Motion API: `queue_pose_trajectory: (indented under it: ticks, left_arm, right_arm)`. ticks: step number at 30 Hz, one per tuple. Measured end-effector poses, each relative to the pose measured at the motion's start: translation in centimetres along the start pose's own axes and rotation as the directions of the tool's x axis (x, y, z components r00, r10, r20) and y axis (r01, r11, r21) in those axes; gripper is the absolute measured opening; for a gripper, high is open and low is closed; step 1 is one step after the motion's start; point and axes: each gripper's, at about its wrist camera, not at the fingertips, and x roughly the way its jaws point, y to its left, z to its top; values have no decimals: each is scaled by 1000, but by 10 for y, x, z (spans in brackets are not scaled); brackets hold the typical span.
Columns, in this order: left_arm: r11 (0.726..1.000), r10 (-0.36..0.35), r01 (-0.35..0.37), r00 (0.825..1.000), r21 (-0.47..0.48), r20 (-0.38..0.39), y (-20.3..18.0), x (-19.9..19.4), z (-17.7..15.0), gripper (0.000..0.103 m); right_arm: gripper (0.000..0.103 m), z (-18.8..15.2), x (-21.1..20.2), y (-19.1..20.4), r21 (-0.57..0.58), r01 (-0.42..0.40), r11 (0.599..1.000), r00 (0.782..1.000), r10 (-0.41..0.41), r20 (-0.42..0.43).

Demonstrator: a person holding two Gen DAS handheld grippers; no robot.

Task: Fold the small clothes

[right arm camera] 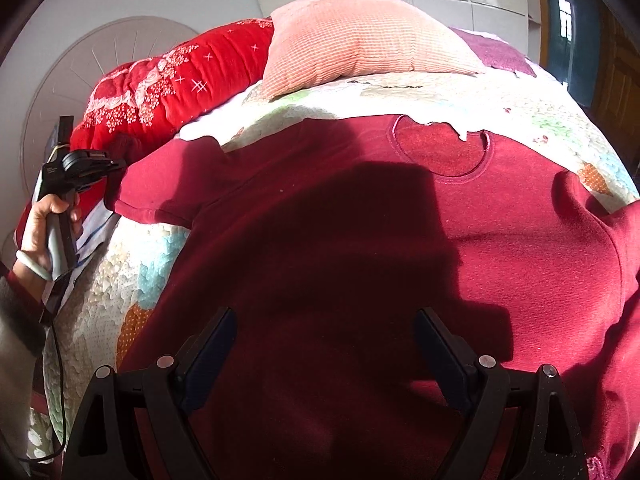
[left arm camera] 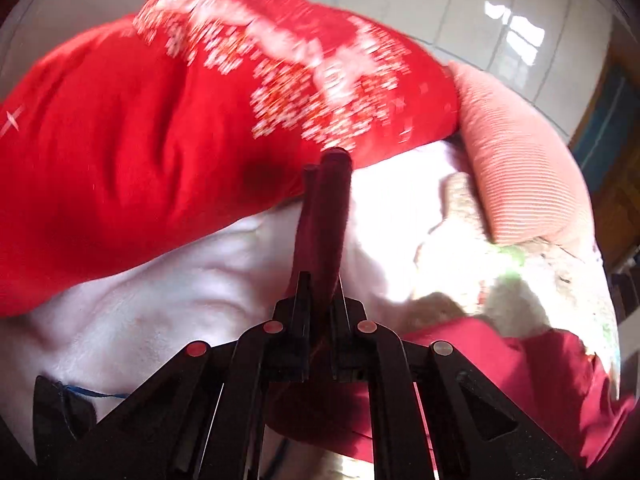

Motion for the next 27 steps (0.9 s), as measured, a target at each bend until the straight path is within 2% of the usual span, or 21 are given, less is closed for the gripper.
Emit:
queue_pose_trajectory:
  ticks: [3, 6, 9, 13, 16, 18, 20, 21, 23, 24, 25, 26, 27]
  left_arm:
    - [990, -133, 131, 990, 53, 48, -38, -46, 1, 5]
    - [960, -252, 242, 966, 139, 61, -93, -82, -8, 5]
    - [904, -380, 364, 924, 225, 32, -153, -107, -28, 5]
    - [821, -493, 491, 867, 291, -73, -234, -107, -73, 5]
    - [785, -505, 528, 848, 324, -159, -285, -86, -120, 5]
    - [779, -479, 530, 848, 335, -228, -314, -63, -153, 5]
    - [772, -452, 545, 832, 327, -320, -334, -41, -184, 5]
    - [769, -429, 543, 830, 337, -357, -340, -34, -196, 6]
    - [760, -387, 528, 837, 380, -388, -345, -33, -210, 8]
    - [753, -383, 522, 843, 401, -379, -343, -41, -213, 11]
    - [746, -384, 521, 845, 414, -372, -340, -49, -211, 21]
    - [744, -387, 522, 845, 417, -368, -335, -57, -207, 36]
    - [744, -398, 526, 845, 412, -358, -328, -66, -202, 43]
  right_arm:
    - [88, 1, -14, -12, 43, -9, 999, 1000, 8, 30]
    - [88, 3, -31, -27, 70, 9, 998, 998, -14, 64]
    - [88, 3, -48, -48, 111, 39, 993, 994, -50, 98]
    - [88, 5, -67, -82, 181, 84, 980, 986, -108, 127]
    - [88, 5, -76, -109, 244, 107, 964, 979, -145, 142]
    - [88, 5, -79, -128, 284, 125, 951, 977, -168, 133]
    - [88, 5, -80, -144, 325, 140, 935, 976, -186, 115]
    - [88, 5, -81, -151, 344, 139, 929, 976, -186, 110]
    - [88, 6, -81, -160, 364, 124, 923, 980, -172, 101]
    - [88, 6, -81, -163, 363, 116, 924, 982, -161, 98]
    - [88, 7, -80, -164, 358, 108, 928, 983, -153, 99]
    - [88, 8, -79, -163, 349, 102, 931, 984, -146, 100]
    - [88, 11, -75, -161, 341, 95, 935, 986, -136, 98]
